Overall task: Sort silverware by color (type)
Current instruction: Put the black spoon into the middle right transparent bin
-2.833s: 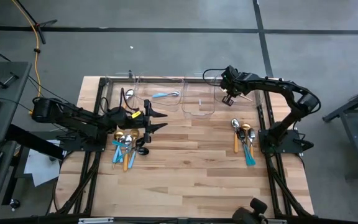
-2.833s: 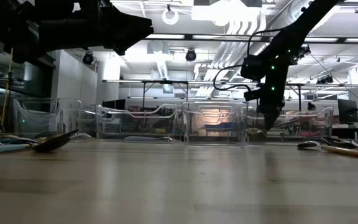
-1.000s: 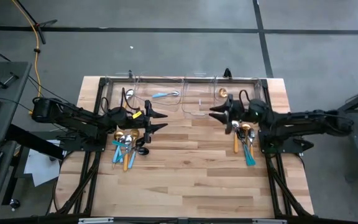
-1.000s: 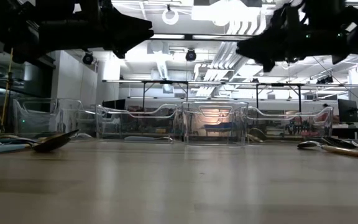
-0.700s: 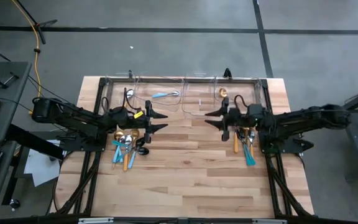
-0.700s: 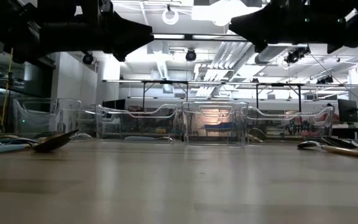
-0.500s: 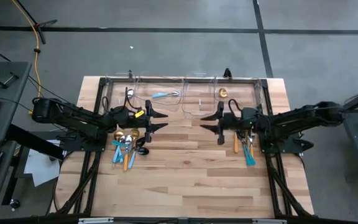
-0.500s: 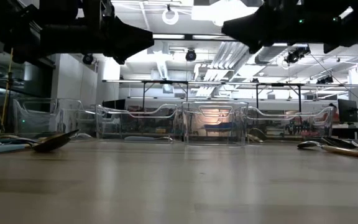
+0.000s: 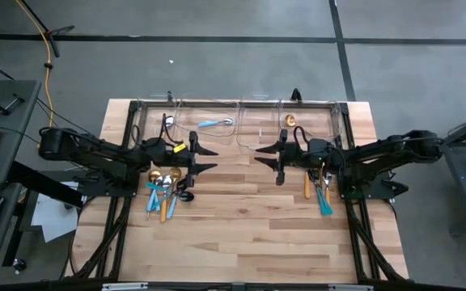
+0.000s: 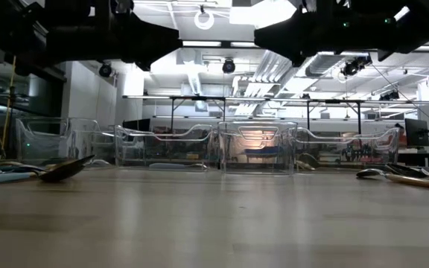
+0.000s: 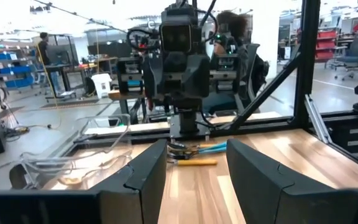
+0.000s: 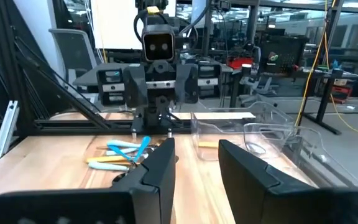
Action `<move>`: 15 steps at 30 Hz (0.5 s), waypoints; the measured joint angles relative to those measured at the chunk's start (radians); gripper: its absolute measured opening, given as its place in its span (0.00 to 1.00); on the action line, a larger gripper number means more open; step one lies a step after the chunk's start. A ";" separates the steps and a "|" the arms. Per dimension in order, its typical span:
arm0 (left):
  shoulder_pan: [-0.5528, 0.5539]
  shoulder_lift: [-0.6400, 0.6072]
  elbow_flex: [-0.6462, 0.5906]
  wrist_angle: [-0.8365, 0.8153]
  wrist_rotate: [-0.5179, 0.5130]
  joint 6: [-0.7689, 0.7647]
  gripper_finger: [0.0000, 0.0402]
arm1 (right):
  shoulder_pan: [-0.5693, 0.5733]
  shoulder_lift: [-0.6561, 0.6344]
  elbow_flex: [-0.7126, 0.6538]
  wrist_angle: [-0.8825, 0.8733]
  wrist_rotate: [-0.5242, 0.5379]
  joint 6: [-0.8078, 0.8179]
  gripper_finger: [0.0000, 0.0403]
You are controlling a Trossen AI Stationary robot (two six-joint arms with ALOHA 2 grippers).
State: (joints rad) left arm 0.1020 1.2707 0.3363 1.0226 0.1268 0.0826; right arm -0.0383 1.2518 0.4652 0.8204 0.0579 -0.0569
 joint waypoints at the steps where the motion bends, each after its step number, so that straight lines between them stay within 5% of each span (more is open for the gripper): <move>1: 0.000 -0.007 0.000 -0.008 0.000 0.000 0.39 | 0.000 0.000 0.000 0.000 -0.003 0.000 0.27; 15: 0.000 -0.027 0.000 -0.017 -0.002 0.016 0.39 | 0.000 0.000 0.000 -0.027 -0.009 0.041 0.27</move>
State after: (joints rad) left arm 0.1020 1.2442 0.3367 1.0057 0.1249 0.0986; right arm -0.0383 1.2522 0.4648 0.7933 0.0486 -0.0154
